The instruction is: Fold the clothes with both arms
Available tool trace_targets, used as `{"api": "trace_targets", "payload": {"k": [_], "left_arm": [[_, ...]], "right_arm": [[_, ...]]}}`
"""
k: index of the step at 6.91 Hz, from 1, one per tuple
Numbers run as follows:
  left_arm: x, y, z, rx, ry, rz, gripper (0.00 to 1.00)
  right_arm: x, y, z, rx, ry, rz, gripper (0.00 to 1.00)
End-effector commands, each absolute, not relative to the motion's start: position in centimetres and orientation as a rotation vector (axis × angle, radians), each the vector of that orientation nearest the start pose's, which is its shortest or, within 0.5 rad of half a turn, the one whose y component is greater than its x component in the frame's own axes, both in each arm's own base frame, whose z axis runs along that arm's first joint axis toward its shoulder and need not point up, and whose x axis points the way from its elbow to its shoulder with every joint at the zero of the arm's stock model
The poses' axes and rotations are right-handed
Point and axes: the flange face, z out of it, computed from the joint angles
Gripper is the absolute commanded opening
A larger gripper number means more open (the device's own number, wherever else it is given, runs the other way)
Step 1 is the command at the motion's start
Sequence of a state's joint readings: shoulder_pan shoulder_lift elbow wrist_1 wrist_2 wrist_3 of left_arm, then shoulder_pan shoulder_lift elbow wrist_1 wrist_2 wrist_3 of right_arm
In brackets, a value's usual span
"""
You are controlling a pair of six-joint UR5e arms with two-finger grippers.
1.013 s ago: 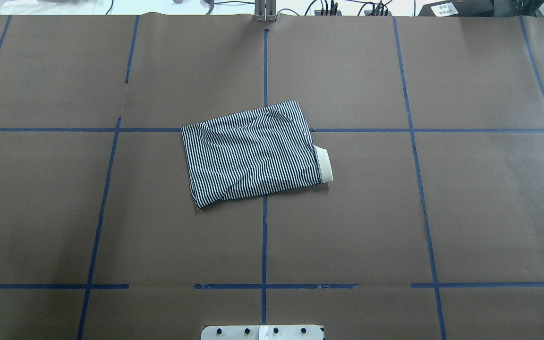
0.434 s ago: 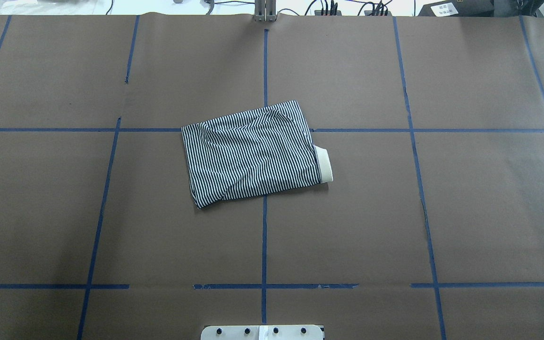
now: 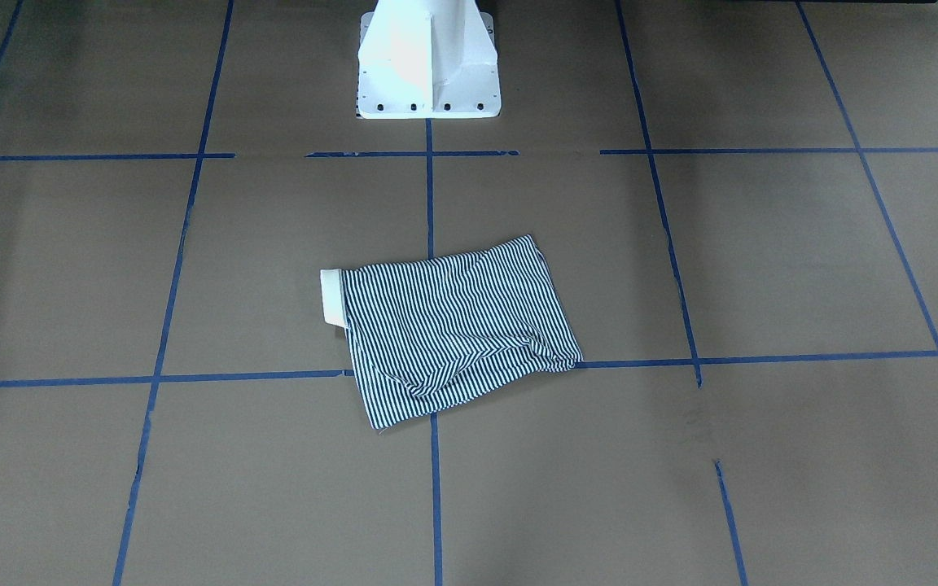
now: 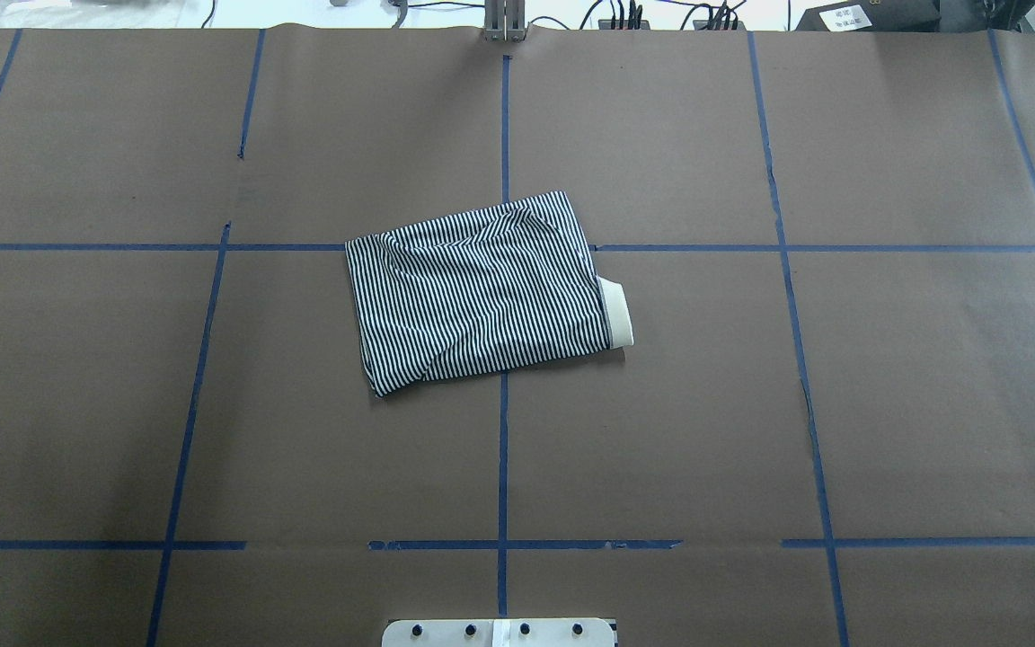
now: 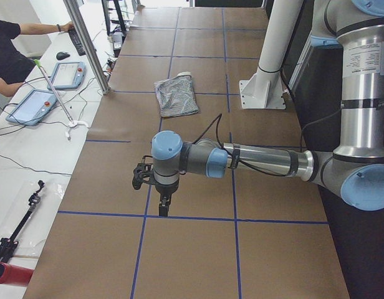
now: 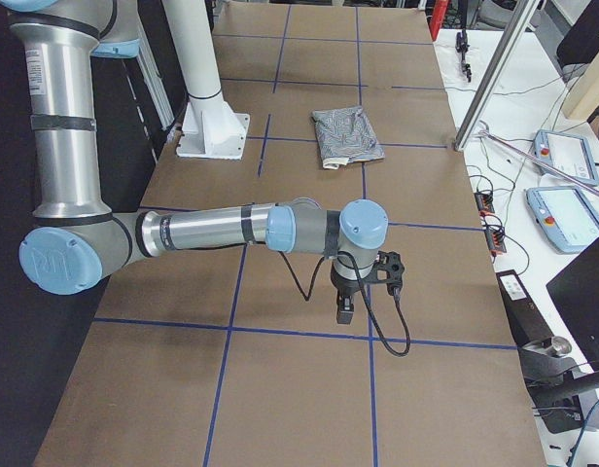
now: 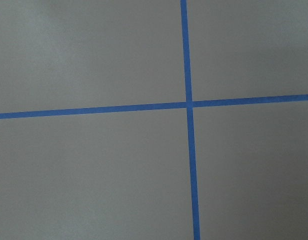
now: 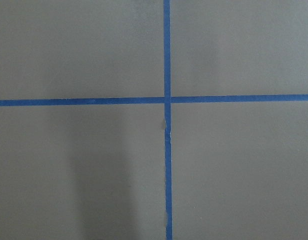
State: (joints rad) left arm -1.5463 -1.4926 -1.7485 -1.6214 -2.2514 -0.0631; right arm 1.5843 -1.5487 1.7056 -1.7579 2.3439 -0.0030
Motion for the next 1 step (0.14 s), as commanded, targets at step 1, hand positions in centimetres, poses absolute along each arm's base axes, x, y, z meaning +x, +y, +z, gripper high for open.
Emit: {"api": "trace_targets", "payload": {"k": [1], "left_arm": [[-5.91,-46.87,61.16,0.111,0.685,0.014,1.0]], "right_arm": [[7.04,-49.24,60.12,-0.024,-0.775,0.023,1.0]]}}
